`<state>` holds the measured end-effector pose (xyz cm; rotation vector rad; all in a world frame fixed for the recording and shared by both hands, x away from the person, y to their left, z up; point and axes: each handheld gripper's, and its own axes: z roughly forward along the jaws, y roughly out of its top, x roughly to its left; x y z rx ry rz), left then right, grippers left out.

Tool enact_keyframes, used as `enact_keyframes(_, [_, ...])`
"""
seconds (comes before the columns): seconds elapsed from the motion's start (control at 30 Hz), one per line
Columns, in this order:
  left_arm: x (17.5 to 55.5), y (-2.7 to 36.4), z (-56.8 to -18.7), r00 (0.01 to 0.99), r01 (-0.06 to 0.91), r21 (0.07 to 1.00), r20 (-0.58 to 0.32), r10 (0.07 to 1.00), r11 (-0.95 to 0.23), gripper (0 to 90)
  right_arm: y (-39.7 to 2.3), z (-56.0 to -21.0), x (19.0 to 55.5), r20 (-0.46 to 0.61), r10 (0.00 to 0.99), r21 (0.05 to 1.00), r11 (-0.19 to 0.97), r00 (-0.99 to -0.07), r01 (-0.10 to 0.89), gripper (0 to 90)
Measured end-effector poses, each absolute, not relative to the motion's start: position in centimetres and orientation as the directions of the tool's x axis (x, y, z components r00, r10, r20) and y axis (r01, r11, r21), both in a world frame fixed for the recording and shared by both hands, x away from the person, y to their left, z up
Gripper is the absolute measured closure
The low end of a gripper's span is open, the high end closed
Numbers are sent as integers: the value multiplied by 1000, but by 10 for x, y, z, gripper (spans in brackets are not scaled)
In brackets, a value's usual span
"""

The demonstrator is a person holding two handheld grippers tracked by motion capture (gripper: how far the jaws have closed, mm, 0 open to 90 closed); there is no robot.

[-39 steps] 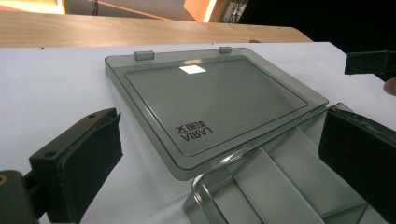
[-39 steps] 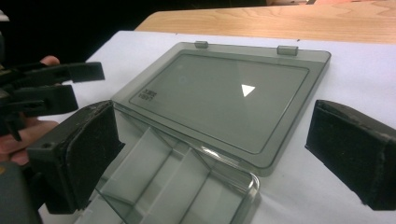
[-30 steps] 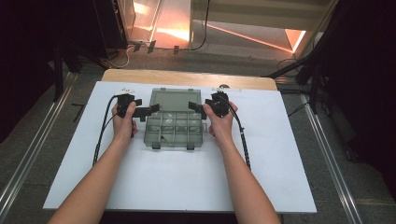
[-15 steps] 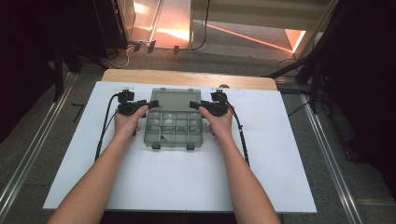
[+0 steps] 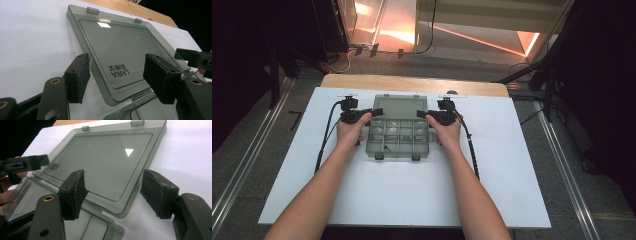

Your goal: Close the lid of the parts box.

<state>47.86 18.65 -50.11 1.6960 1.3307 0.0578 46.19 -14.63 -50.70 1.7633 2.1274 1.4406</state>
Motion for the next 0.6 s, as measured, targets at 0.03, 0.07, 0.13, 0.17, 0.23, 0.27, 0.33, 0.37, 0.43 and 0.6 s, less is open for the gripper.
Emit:
enact_keyframes(0.03, [479,186,-501,405,733,679,-482,777,39,366,-146,-507,462,510,783,644,-72,-357,761,375])
enact_keyframes(0.07, [479,185,-501,403,734,678,-480,779,39,366,-147,-508,463,517,779,642,-78,-355,762,376])
enact_keyframes(0.13, [480,185,-502,397,738,673,-482,781,40,365,-146,-509,463,524,778,638,-88,-347,765,375])
enact_keyframes(0.17, [480,184,-503,390,742,669,-489,780,49,365,-147,-510,464,528,776,636,-91,-345,767,376])
enact_keyframes(0.23, [480,184,-504,384,748,663,-485,786,44,365,-146,-512,465,535,775,625,-96,-336,775,376])
enact_keyframes(0.27, [480,183,-505,379,750,660,-484,789,44,365,-146,-513,465,537,774,622,-94,-335,777,375])
enact_keyframes(0.33, [481,182,-507,377,753,658,-473,796,35,363,-145,-515,466,531,779,618,-88,-333,781,372])
enact_keyframes(0.37, [480,182,-507,376,753,658,-472,797,34,362,-145,-516,466,531,781,614,-86,-330,784,371])
enact_keyframes(0.43, [480,180,-506,374,751,660,-460,805,28,361,-144,-517,466,536,779,607,-90,-324,789,368])
enact_keyframes(0.6, [480,179,-506,368,757,652,-478,798,41,353,-142,-517,466,543,784,594,-105,-302,798,381])
